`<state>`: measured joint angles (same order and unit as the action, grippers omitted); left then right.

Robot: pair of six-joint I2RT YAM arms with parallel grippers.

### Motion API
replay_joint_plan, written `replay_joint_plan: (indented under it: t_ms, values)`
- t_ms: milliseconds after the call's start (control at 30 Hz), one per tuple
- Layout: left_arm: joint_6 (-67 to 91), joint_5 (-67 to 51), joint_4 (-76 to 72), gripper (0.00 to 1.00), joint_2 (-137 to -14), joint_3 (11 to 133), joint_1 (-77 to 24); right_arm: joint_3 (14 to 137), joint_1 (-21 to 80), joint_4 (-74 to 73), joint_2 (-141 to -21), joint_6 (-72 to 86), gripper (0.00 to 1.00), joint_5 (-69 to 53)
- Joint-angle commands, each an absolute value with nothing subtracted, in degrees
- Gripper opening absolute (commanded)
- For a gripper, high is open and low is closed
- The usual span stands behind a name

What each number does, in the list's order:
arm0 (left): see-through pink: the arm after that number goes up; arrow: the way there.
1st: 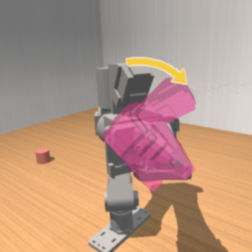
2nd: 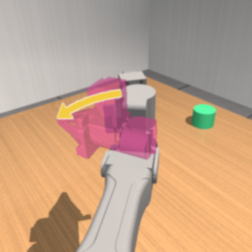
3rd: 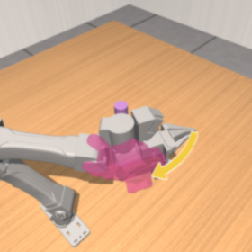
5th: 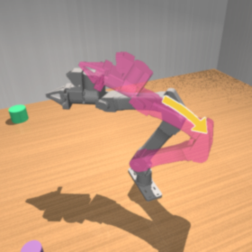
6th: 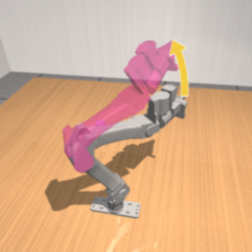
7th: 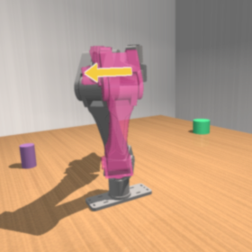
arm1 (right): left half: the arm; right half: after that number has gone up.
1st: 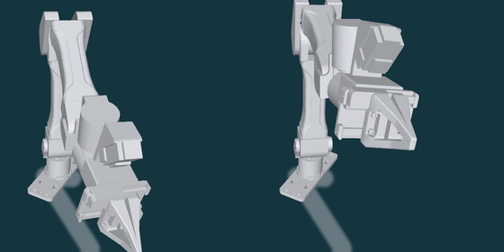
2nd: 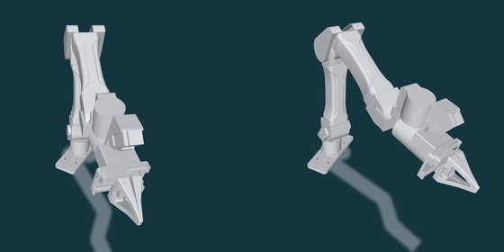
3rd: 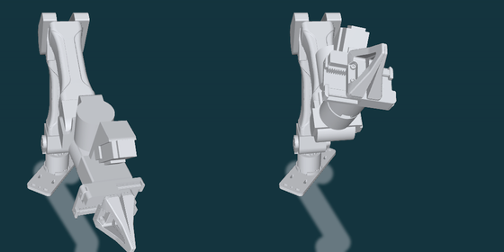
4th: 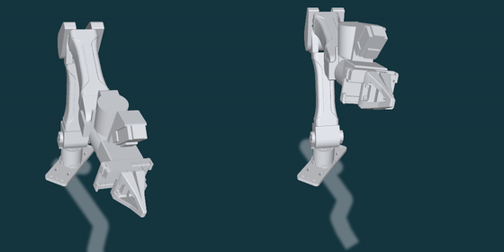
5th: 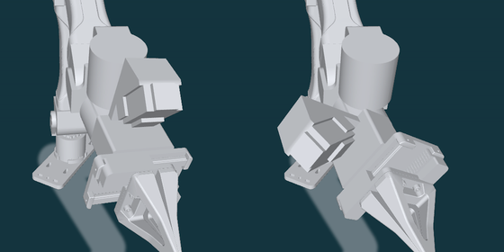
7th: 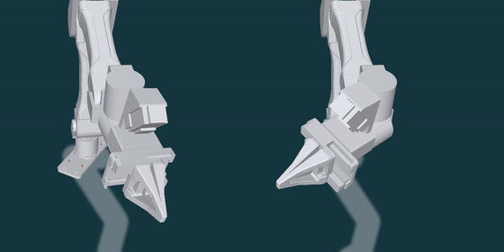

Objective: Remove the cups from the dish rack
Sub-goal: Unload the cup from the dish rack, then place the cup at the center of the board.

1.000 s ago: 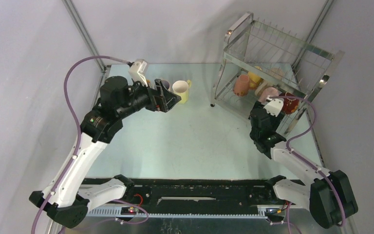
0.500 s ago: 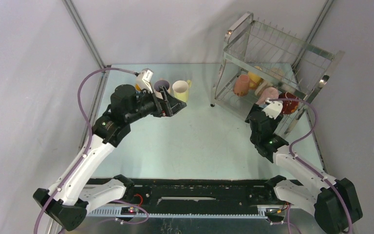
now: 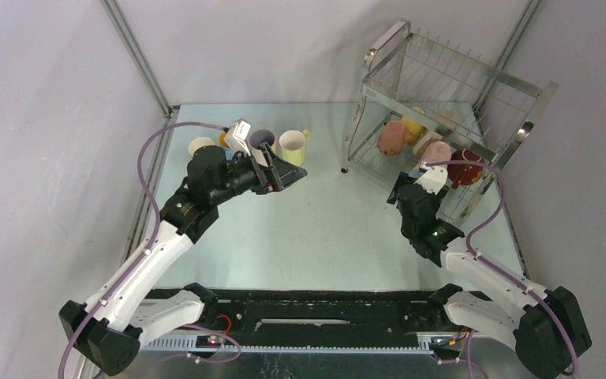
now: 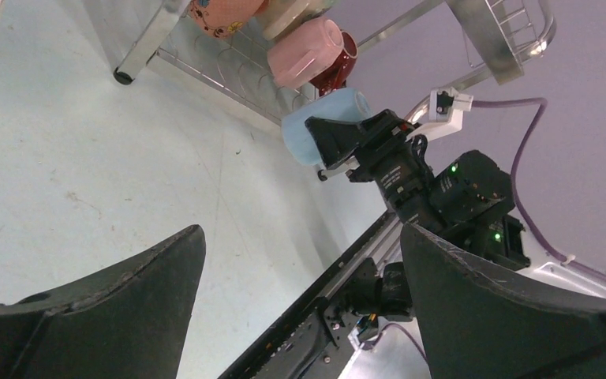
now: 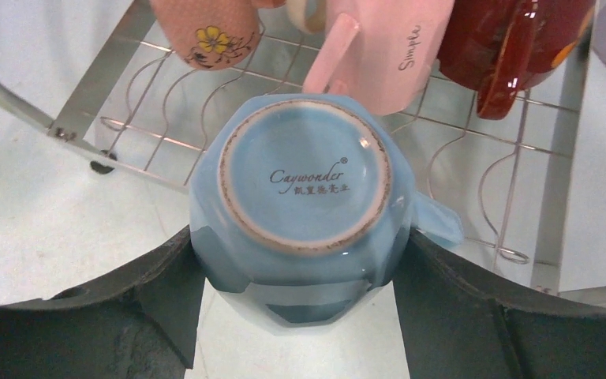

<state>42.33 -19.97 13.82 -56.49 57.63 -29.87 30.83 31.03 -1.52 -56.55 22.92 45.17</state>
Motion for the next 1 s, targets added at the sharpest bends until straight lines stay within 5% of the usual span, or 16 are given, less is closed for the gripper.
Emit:
replay_joint_plan:
  t_ms: [0,967]
  values:
    - [45.85,-21.41,7.66,1.00,-55.29,54.70,-30.05,32.70,32.81,3.47,-53.70,24.28,0.18,46.05]
    - [76.11,-26.94,-30.93,1.00,-69.34,38.00,-31.83,32.70,37.24,4.07,-45.79,36.15,0.15,27.24]
